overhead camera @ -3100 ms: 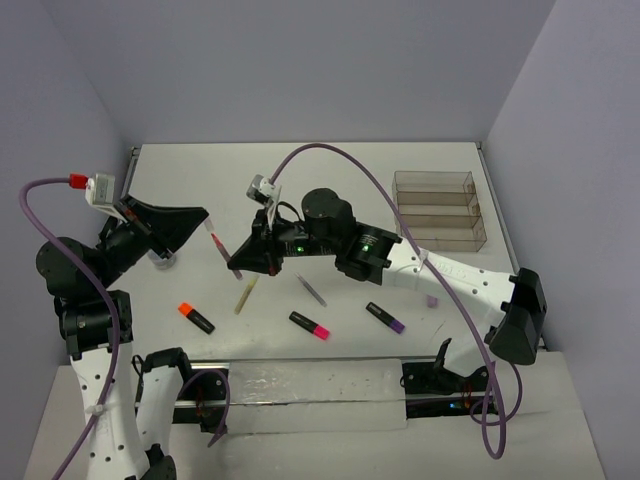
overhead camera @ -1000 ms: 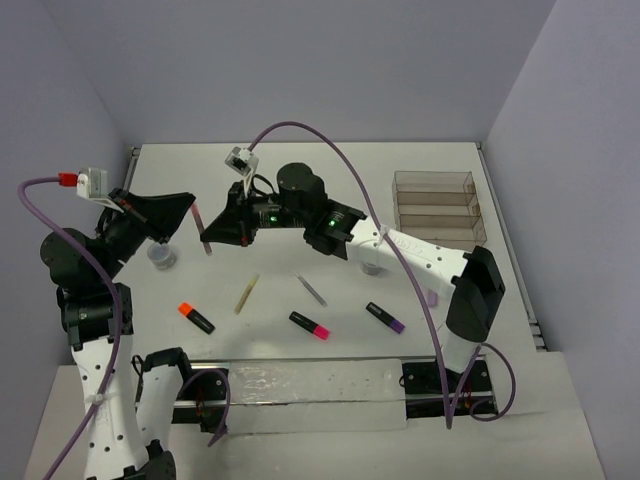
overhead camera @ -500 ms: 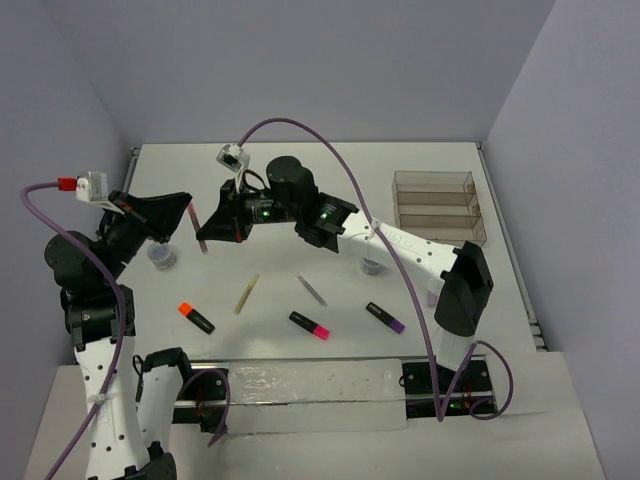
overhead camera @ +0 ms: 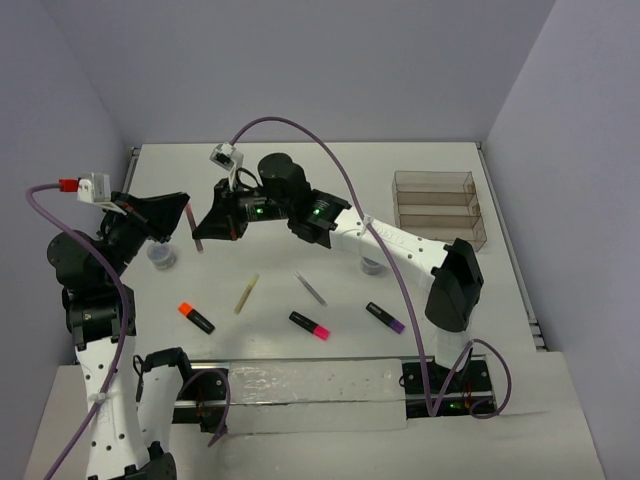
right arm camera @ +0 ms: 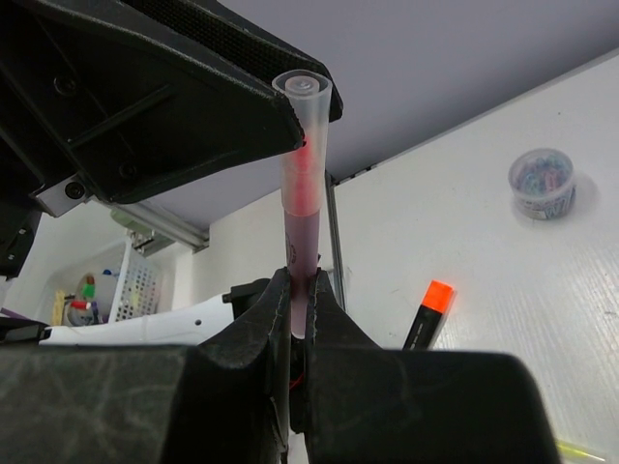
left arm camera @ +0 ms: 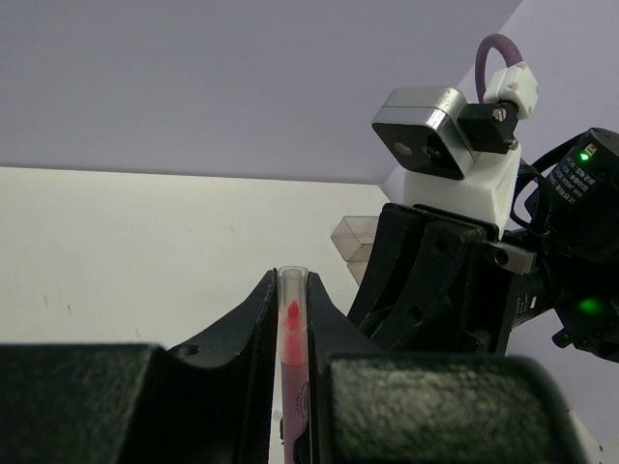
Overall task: Sort the stationery into containers
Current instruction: Close the pen cap on the pen, then place the pen in the storage box.
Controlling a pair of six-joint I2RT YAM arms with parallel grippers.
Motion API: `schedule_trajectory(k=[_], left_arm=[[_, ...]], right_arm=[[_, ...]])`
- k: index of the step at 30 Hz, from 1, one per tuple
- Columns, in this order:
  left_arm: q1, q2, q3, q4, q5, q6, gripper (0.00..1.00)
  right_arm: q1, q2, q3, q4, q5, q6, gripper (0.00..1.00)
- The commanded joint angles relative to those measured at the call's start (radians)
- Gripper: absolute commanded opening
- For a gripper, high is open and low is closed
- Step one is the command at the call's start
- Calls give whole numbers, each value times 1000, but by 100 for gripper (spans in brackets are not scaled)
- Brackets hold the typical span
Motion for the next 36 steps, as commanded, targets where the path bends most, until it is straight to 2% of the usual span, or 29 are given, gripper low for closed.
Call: schedule_trajectory(k=[1,6,8,10,13,21,25,29,34,36], left_arm=[[-21,-1,-22,-190,132,1,0],[-22,1,1,-192,128,-7,2],[-21,7,17,-188,131,-4,9],[-22,11,21,-187,125,-7,26],[-23,16,27,-183,118,-12,43],[-20,24,79,-176,134,-30,68],[-21,25,97,-174,161,-30,71],[-20,23,109,-204,140,7,72],[-21,24,102,-283,-38,103,72],[-21,35,102,-343,-151,155,72]], right_arm=[[-52,-33,136,259,76,-13,0],[-51,-59,36,314,71,18,0],[-52,-58,30,318,60,21,0],[-52,-58,21,325,50,33,0],[-52,-63,-18,339,44,47,0],[-60,-89,-106,357,73,48,0],[-75,-90,-125,358,81,60,0],[-158,-135,-181,358,87,102,0],[-322,-236,-260,228,208,120,0],[-417,-302,-337,101,351,157,0]])
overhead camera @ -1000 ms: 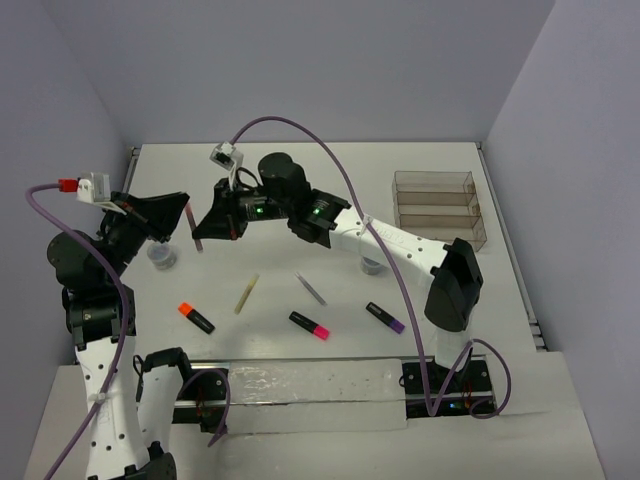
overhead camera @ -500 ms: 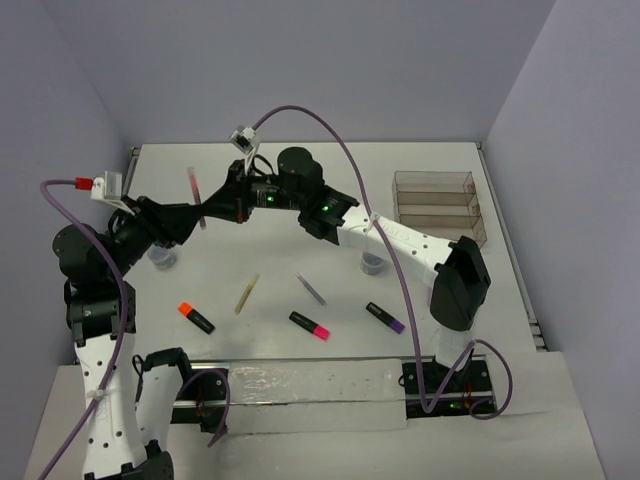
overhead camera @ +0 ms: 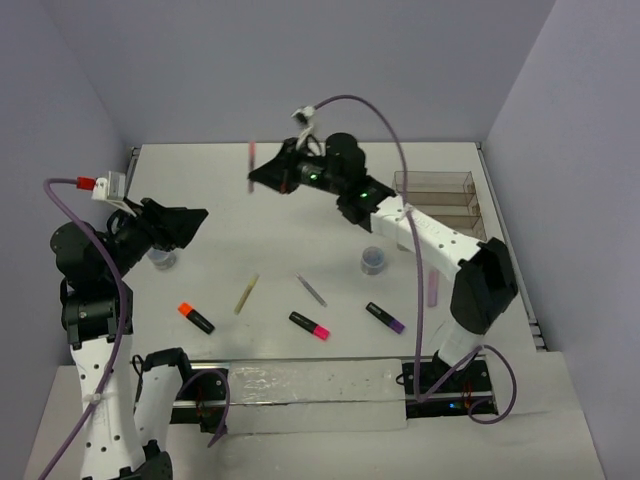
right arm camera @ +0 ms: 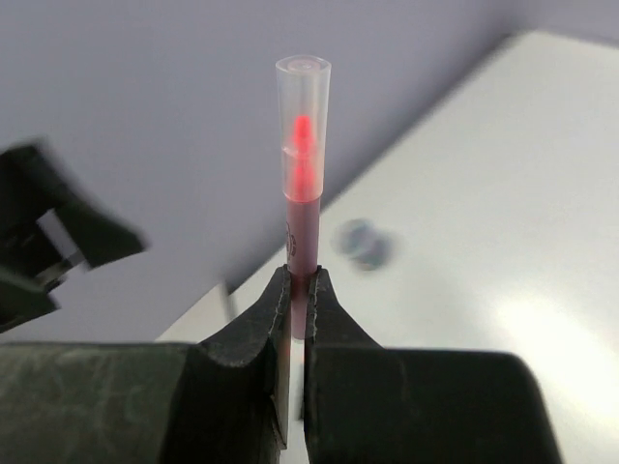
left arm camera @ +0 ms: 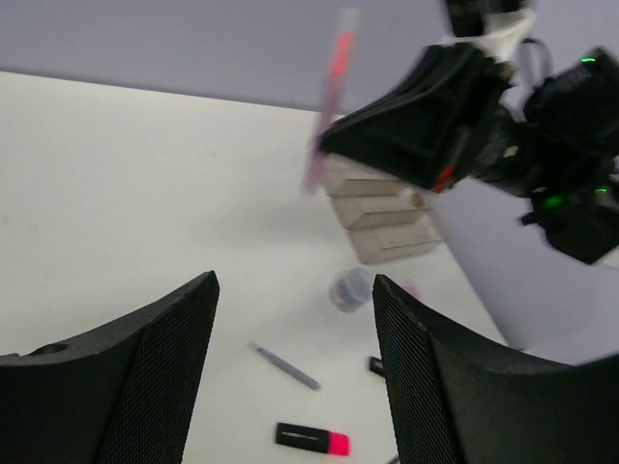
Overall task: Sort the stationery into containers
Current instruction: Place the pen in the storage box.
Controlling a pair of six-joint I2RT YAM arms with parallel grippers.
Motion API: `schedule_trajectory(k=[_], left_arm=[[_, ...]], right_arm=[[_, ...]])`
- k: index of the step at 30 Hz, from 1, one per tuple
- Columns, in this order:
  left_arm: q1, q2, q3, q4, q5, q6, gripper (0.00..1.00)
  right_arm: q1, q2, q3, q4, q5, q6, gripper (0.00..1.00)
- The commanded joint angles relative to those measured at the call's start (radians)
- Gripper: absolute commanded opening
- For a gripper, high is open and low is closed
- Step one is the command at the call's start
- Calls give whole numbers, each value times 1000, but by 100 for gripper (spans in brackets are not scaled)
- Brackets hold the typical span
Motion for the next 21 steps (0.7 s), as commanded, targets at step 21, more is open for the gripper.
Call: schedule_trajectory(k=[21], left_arm=[[-2,57,-2,-270,-339,335,69]], right_arm=[[-666,-388,-496,-556,738,651,0]])
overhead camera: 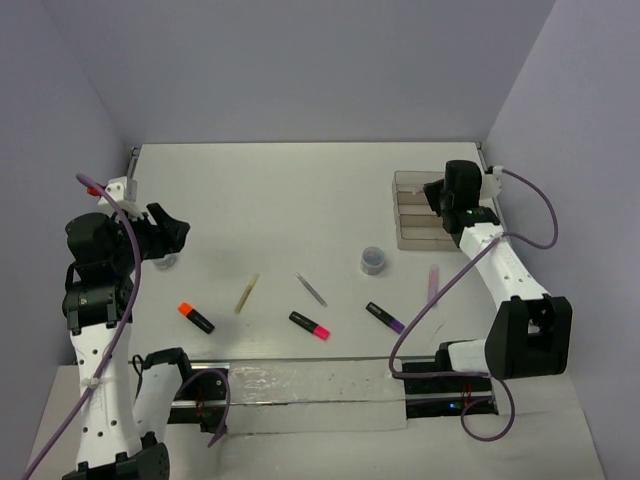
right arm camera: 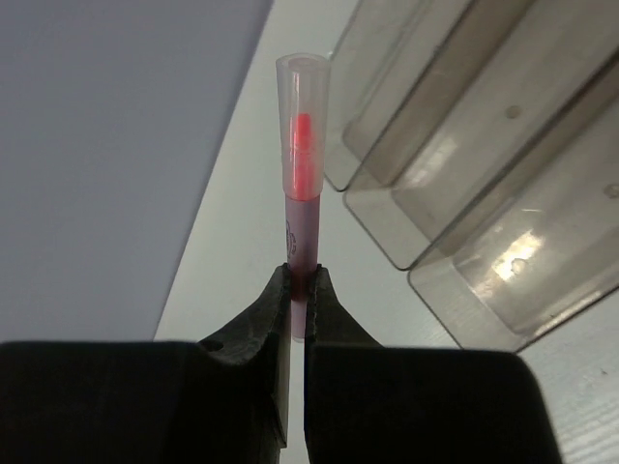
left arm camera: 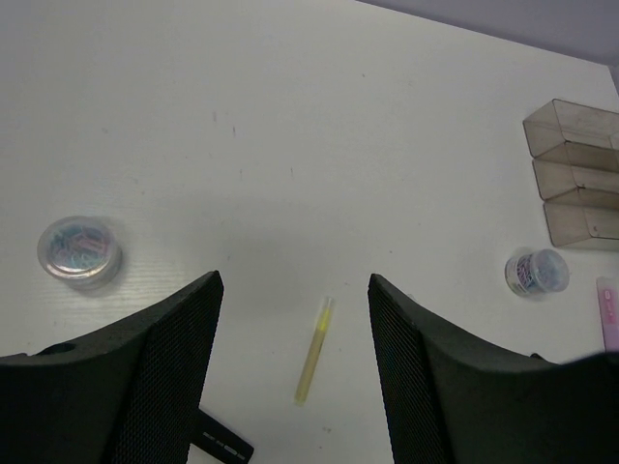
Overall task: Sort the stationery into containers
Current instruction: Place the pen in the storage box.
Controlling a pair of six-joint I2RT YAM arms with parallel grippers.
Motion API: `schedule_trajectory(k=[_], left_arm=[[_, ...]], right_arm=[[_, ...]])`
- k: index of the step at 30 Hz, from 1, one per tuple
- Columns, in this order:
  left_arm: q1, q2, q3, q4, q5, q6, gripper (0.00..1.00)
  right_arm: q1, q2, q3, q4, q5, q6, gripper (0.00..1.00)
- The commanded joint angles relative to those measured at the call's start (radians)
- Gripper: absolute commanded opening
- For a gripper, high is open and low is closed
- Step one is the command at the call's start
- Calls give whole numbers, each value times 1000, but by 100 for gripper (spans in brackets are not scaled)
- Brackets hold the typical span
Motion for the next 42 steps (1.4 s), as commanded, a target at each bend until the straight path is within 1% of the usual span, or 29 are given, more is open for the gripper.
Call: schedule_trajectory(k=[1,6,10,13,17,23,27,30,31,32,33,38,42], left_arm=[[-4,-5,-13,16,-1,32,69],[-6,-7,-14,24,-13,28,69],[-4,-8,-12,19,-11,23,69],[-6,-7,-13,18,-22,22,69],[-6,-6,-15,18,-23,21,69],[-6,-9,-23,22,-23,10,69],[-5,-7,-33,22,-22,5,69],[-4,-2,-31,27,-16,3,69],[-5,0,-30,29,-13,1,69],[-6,0,-30,30,-11,0,69],[-6,2,-30,33,-10,-1,69],[-4,1,-28,31,-15,-1,69],[-4,-2,-27,29,-15,1,69]], right_arm=[[-26,-5,-15,-114,63,136,0],[-38,35,-46,-158,15,250,0],[-38,55,-100,-153,7,338,0],[-38,86,-104,-157,15,357,0],[-40,153,-91,-161,-17,374,0],[-41,230,-86,-120,-49,389,0],[-84,241,-97,-83,-68,395,0],[-92,244,-90,-75,-76,371,20],[-95,245,-85,-75,-78,358,30],[-97,246,-80,-72,-81,354,34],[-98,248,-77,-72,-83,352,37],[-104,267,-65,-71,-113,352,43],[-105,255,-58,-54,-145,320,44]])
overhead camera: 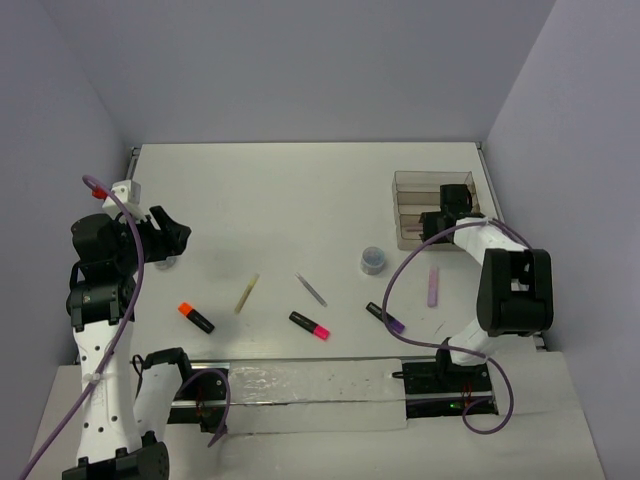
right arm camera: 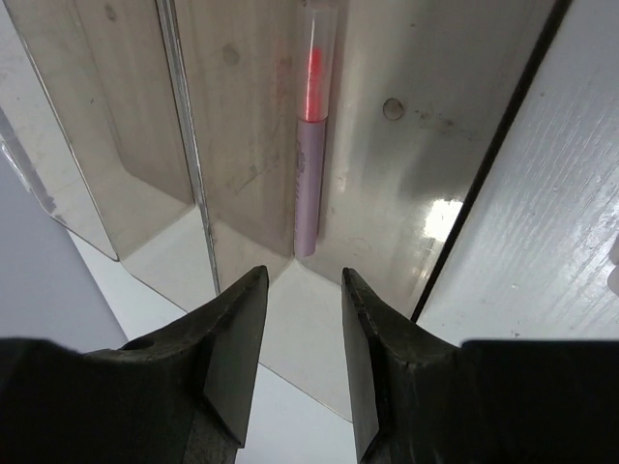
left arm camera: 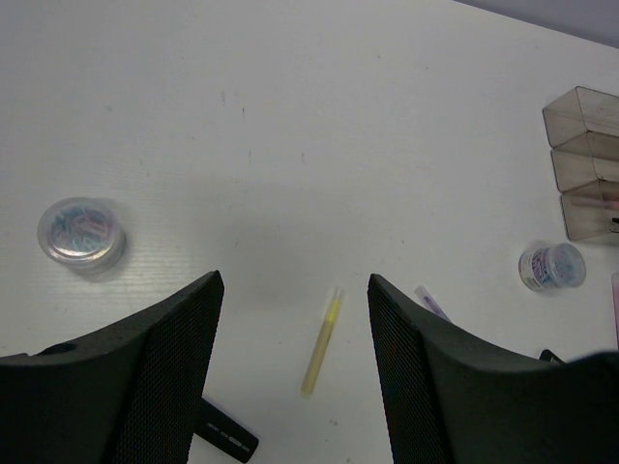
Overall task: Sort the stationery into containers
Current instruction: Place the pen in the storage box, then pick up the pen from the center of the board.
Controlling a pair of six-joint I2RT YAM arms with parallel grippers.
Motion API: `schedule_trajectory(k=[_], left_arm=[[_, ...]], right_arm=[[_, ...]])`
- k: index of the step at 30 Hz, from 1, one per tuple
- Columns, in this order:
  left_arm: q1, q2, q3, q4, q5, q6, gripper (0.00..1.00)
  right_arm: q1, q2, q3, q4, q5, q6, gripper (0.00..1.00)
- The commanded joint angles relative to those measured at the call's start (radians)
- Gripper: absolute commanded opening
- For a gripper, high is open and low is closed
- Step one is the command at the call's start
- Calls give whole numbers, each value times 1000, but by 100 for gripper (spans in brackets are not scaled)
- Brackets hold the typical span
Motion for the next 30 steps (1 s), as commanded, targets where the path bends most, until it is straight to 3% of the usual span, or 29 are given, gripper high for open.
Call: schedule_trajectory(k=[1,7,10,12,15,19,22,30], left_arm=[[-4,-3,9,29,2,-4,69],[-2,-2,9,39,-19,-2,69],[1,-3,2,31,-52,8,70],[2,-6,-1,25,-73,16,70],[6,-18,0,22,-91,20,71],[9,-25,9,6,-105,12,71],[9,-20,12,-6,-115,8,71],[10,9,10,-2,-102,-4,71]], right_arm=[[-6,-12,39,48,-31,-59,44],[56,-140,95,159,-89,-423,45],[137,-235,162,160,-165,-808,46],[290,-270,168,148,-211,-1092,49],[472,-210,246,-30,-236,-1308,55],[636,-45,335,-256,-233,-1406,57],[763,27,345,-313,-170,-1438,60],[903,133,343,-366,-162,-1483,65]])
